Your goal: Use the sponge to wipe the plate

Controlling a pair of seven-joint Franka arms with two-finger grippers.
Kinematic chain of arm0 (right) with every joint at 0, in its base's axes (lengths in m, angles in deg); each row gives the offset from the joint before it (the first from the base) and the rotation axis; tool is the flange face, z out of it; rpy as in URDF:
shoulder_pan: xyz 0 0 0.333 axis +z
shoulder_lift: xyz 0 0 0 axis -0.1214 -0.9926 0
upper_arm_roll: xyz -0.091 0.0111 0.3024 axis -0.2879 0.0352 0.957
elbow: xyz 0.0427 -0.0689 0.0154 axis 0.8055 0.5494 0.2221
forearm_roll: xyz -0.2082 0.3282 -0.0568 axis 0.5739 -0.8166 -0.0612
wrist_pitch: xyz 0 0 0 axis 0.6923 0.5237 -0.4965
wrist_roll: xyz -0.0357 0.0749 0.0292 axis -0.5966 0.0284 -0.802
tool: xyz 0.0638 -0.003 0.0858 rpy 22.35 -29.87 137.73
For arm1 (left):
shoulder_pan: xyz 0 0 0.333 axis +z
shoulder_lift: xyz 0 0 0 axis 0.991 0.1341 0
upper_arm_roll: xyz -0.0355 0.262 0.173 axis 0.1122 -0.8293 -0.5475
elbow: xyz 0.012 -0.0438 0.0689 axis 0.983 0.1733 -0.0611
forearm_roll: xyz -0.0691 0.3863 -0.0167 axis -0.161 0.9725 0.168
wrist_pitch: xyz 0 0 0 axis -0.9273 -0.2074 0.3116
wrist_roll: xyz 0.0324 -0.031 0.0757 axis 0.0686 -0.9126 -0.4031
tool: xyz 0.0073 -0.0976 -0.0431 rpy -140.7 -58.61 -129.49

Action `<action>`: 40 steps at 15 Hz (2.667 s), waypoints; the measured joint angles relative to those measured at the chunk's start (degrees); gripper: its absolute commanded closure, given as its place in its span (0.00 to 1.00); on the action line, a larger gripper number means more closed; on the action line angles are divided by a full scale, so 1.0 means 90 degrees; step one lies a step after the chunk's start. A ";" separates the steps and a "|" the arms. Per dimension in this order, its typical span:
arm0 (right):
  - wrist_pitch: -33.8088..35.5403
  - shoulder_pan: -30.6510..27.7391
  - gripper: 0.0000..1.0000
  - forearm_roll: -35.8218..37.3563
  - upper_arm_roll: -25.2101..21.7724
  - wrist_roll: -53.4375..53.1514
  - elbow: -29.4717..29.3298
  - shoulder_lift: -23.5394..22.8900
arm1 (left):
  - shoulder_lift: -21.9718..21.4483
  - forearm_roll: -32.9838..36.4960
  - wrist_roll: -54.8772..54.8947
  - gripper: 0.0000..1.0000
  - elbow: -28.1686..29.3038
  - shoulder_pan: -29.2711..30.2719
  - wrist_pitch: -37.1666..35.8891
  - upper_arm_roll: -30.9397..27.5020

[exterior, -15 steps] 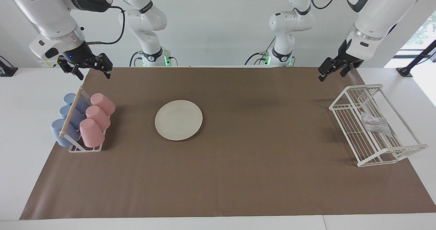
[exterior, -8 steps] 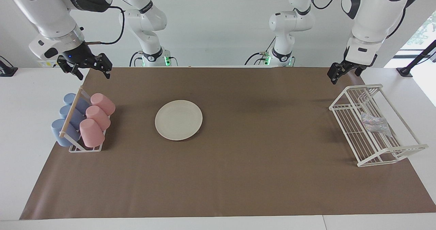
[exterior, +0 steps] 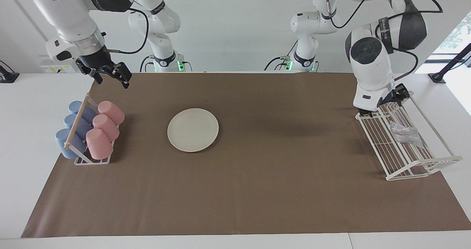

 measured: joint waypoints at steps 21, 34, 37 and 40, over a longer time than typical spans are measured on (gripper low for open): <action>-0.0294 0.0053 0.00 -0.0819 0.1189 -0.7121 -0.0004 0.0067 | 0.1080 0.2143 -0.1196 0.00 0.0006 0.0016 0.0372 -0.0082; -0.0777 0.0203 0.00 -0.0820 0.1632 -0.8203 0.0075 0.0069 | 0.1121 0.2131 -0.1283 0.58 0.0008 0.0348 0.0678 -0.0036; -0.0876 0.0205 0.00 -0.0889 0.1632 -0.8453 0.0078 0.0068 | 0.1125 0.2131 -0.1289 1.00 0.0008 0.0348 0.0698 -0.0036; -0.0867 0.0242 0.00 -0.0964 0.1639 -0.8544 0.0088 0.0068 | 0.1125 0.2131 -0.1295 1.00 0.0006 0.0348 0.0736 -0.0036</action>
